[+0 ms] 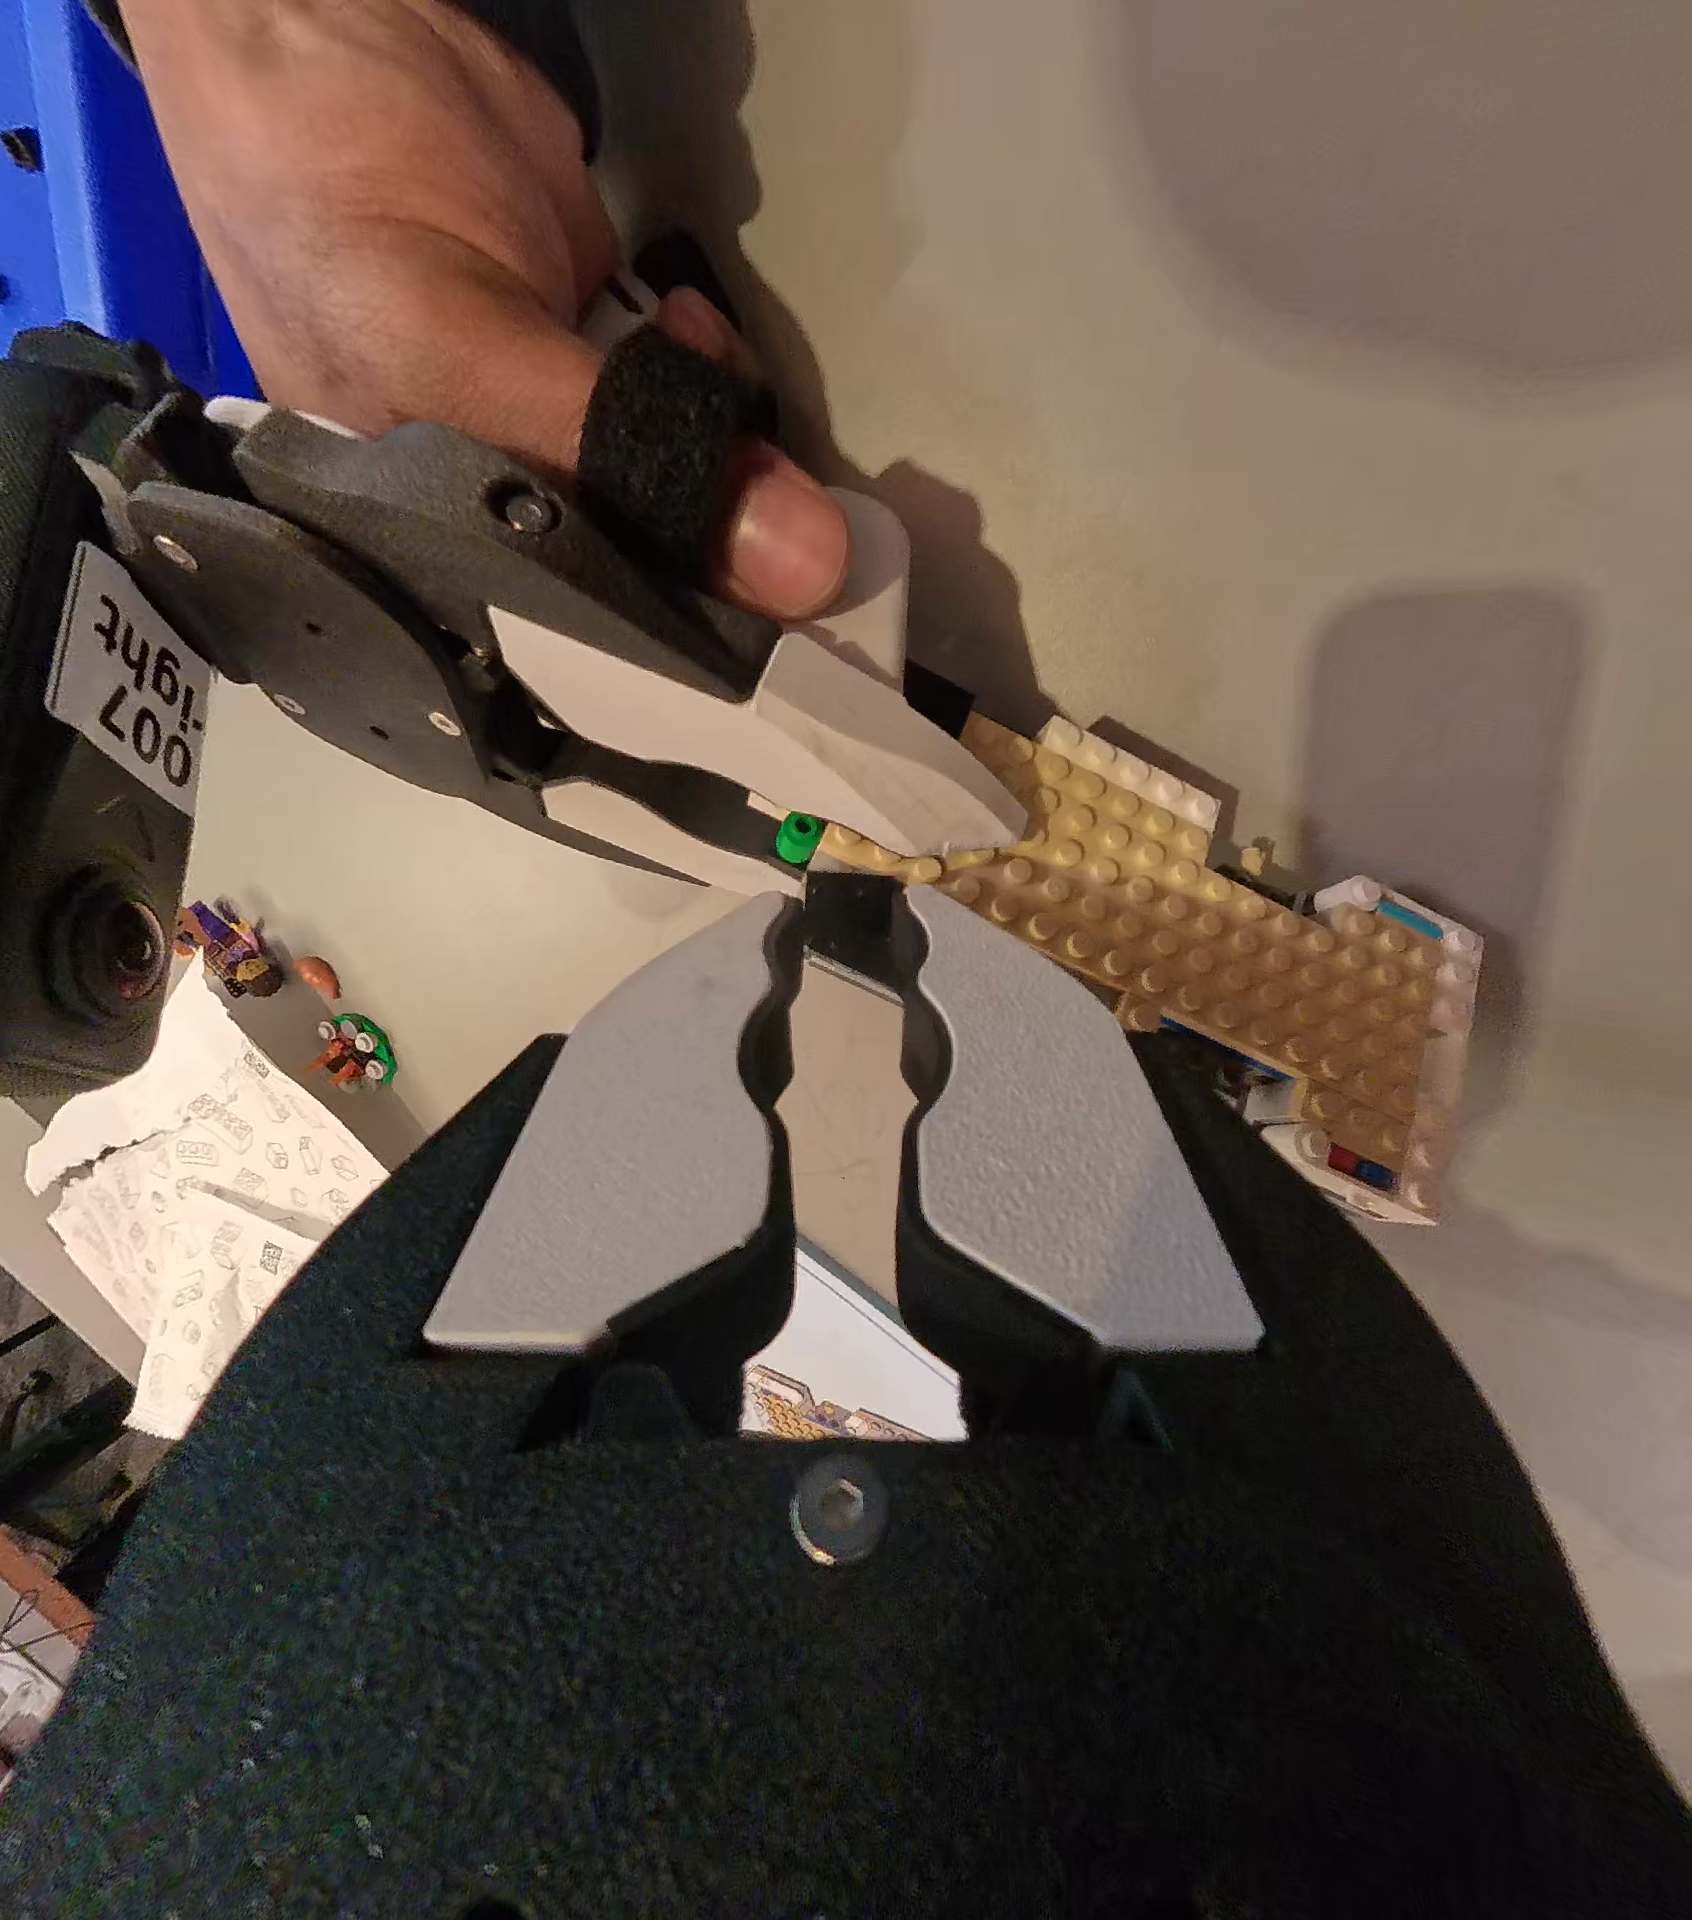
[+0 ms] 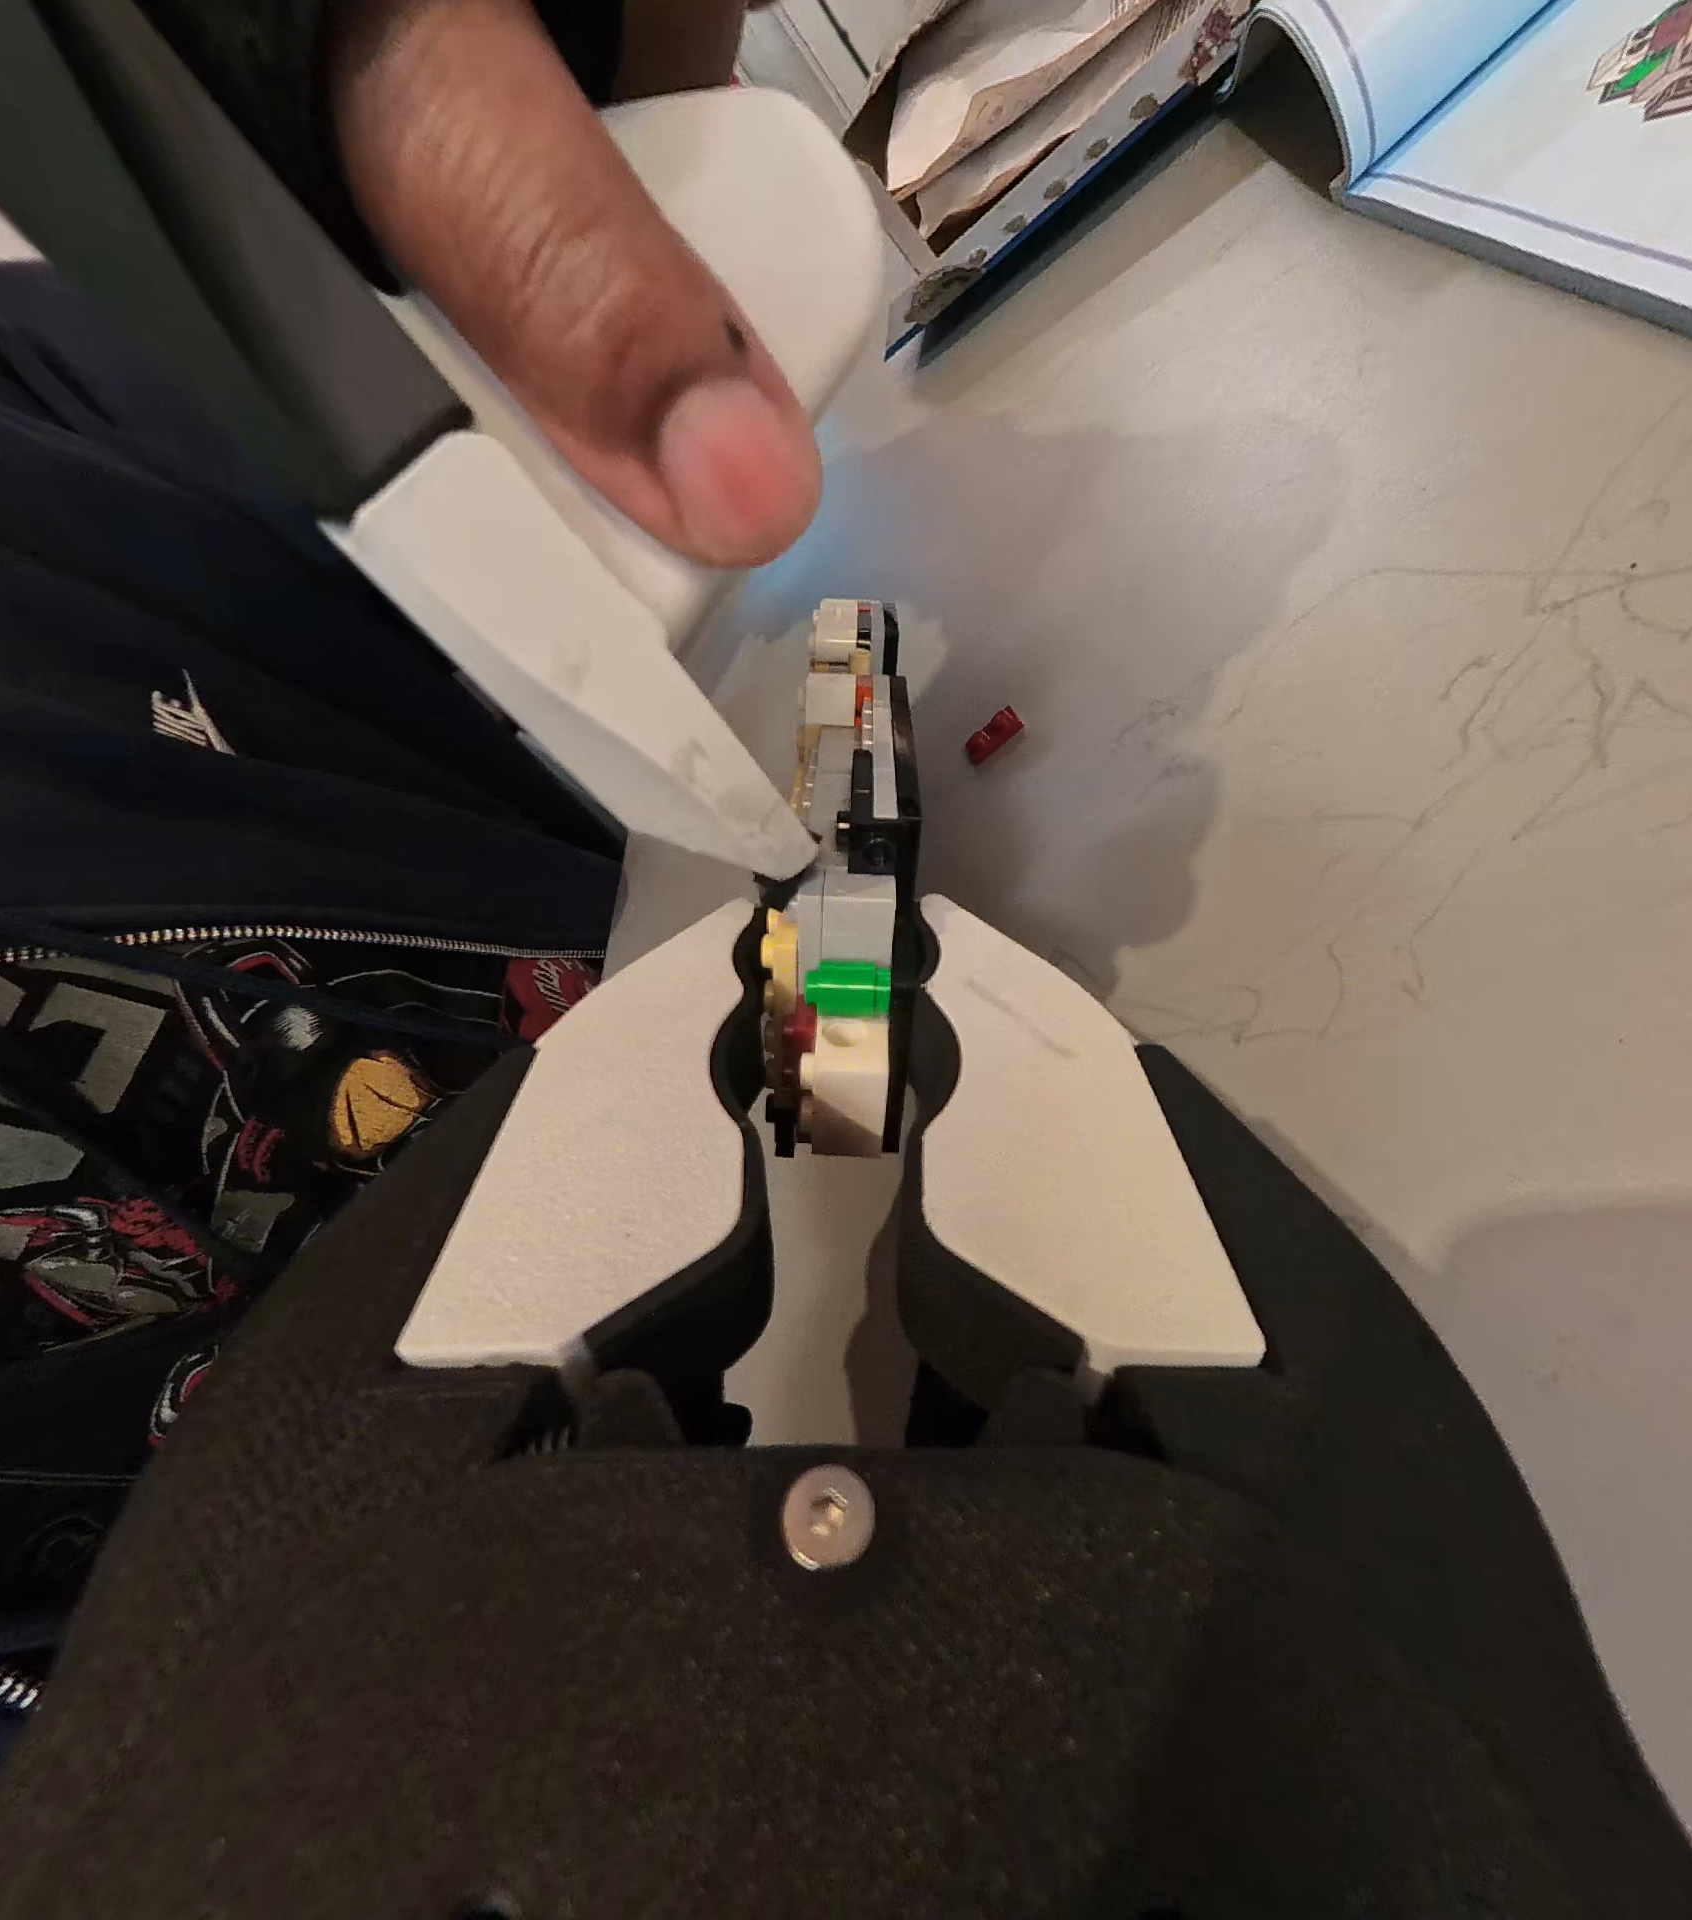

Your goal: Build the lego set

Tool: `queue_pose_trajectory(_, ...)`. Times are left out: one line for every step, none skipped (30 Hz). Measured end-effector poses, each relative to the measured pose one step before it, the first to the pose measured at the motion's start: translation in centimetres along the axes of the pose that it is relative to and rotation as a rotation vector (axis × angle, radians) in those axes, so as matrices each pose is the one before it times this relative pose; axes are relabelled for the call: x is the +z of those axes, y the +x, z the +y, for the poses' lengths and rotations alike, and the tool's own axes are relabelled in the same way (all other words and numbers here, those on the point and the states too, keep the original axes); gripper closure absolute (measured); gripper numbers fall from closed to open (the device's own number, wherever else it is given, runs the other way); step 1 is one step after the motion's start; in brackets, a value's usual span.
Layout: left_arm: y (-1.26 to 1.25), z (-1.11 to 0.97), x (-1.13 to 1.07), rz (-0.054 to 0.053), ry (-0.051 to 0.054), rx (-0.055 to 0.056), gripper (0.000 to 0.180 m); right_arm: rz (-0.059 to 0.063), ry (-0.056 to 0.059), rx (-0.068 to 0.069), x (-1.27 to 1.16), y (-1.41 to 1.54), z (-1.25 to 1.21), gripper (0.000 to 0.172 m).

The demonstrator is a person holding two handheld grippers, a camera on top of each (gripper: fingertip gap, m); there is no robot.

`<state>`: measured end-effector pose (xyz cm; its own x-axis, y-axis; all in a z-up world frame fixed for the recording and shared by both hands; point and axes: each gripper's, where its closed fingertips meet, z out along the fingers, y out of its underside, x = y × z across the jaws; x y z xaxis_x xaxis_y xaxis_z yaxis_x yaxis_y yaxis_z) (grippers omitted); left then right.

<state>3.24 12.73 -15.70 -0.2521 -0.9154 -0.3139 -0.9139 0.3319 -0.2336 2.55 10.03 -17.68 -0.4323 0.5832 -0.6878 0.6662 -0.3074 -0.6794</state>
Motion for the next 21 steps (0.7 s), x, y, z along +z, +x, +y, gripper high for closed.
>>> queue_pose_trajectory(-0.002,0.005,0.020,0.0049,-0.0057,0.0048,0.164,-0.0006,-0.0003,0.0004,0.009,0.008,0.010,0.148)
queue_pose_trajectory(-0.042,-0.019,0.007,0.0018,-0.0022,0.0044,0.164,-0.0008,-0.0001,0.0005,0.009,0.015,-0.001,0.148)
queue_pose_trajectory(-0.019,-0.031,0.009,0.0029,-0.0005,0.0018,0.164,-0.0005,-0.0007,0.0000,0.004,0.004,0.009,0.148)
queue_pose_trajectory(0.007,0.005,0.016,0.0050,-0.0009,-0.0006,0.164,-0.0004,-0.0003,0.0002,0.009,0.012,0.011,0.148)
queue_pose_trajectory(0.008,-0.002,-0.002,0.0046,0.0015,-0.0029,0.164,-0.0002,0.0004,0.0004,0.001,0.004,-0.015,0.148)
queue_pose_trajectory(0.016,-0.023,-0.007,0.0050,0.0048,-0.0030,0.164,0.0001,-0.0001,0.0001,-0.001,0.000,0.001,0.148)
queue_pose_trajectory(0.046,-0.082,0.006,0.0065,0.0086,-0.0025,0.164,0.0000,0.0002,0.0000,-0.006,0.006,-0.006,0.148)
queue_pose_trajectory(0.084,-0.158,0.003,0.0082,0.0131,-0.0020,0.164,-0.0003,0.0013,0.0001,0.008,0.006,-0.026,0.148)
queue_pose_trajectory(0.075,-0.134,0.010,0.0066,0.0098,-0.0003,0.164,0.0001,-0.0001,-0.0007,0.004,-0.007,-0.002,0.148)
queue_pose_trajectory(-0.007,-0.049,0.039,0.0006,0.0035,0.0007,0.164,0.0000,-0.0004,-0.0008,-0.002,-0.005,0.015,0.148)
queue_pose_trajectory(-0.004,0.034,0.044,0.0015,-0.0015,0.0009,0.164,0.0002,-0.0001,-0.0003,-0.001,0.004,0.002,0.148)
queue_pose_trajectory(-0.036,0.024,0.042,-0.0002,-0.0007,0.0007,0.164,-0.0003,0.0002,0.0006,0.002,0.009,-0.005,0.148)
queue_pose_trajectory(-0.025,-0.020,0.031,0.0007,0.0018,0.0009,0.164,-0.0003,0.0000,0.0002,0.003,0.002,0.006,0.148)
queue_pose_trajectory(-0.014,-0.023,0.011,0.0022,0.0034,-0.0009,0.164,-0.0002,-0.0001,-0.0004,-0.006,-0.004,0.007,0.148)
queue_pose_trajectory(0.005,-0.022,0.011,0.0032,0.0040,-0.0014,0.164,-0.0001,0.0000,-0.0008,-0.001,-0.013,0.002,0.148)
queue_pose_trajectory(-0.024,-0.013,-0.003,0.0011,0.0038,-0.0011,0.164,-0.0001,0.0002,-0.0005,0.002,0.002,-0.003,0.148)
queue_pose_trajectory(-0.002,-0.010,-0.003,0.0022,0.0042,-0.0018,0.164,-0.0004,0.0001,-0.0004,-0.002,-0.009,-0.008,0.148)
queue_pose_trajectory(0.010,0.003,-0.008,0.0036,0.0035,-0.0022,0.164,-0.0005,0.0001,0.0001,0.003,-0.001,0.006,0.148)
queue_pose_trajectory(0.020,0.022,-0.008,0.0034,0.0033,-0.0015,0.164,-0.0005,0.0000,0.0005,-0.001,0.000,-0.010,0.148)
queue_pose_trajectory(0.014,-0.004,-0.012,0.0035,0.0058,-0.0022,0.164,-0.0004,-0.0001,0.0003,-0.006,0.006,0.005,0.148)
queue_pose_trajectory(0.011,0.011,-0.014,0.0041,0.0052,-0.0032,0.164,0.0000,0.0001,0.0002,0.001,-0.002,-0.002,0.148)
